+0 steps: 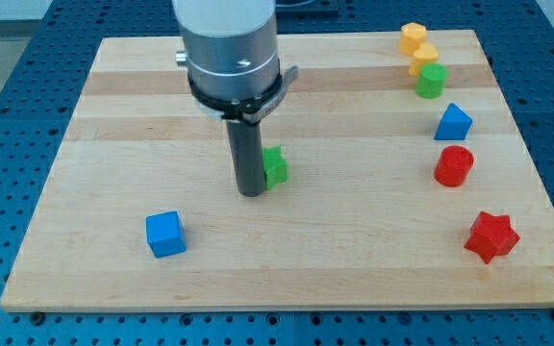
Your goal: Put the green star above the red circle
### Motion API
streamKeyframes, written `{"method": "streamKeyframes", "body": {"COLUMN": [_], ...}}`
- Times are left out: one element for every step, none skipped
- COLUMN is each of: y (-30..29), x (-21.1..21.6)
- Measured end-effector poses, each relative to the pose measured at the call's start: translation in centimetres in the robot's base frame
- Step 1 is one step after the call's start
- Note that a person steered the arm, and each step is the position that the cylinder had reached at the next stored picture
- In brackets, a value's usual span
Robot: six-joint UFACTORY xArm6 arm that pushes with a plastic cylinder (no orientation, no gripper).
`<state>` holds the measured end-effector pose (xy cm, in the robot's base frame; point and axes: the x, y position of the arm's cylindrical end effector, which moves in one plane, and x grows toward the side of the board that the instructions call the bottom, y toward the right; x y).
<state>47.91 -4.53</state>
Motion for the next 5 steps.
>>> {"method": "streamKeyframes", "body": {"y": [0.0, 1.1, 2.9, 6.2, 9.8], "x": [-3.4, -4.3, -5.4, -5.8, -5.8]}}
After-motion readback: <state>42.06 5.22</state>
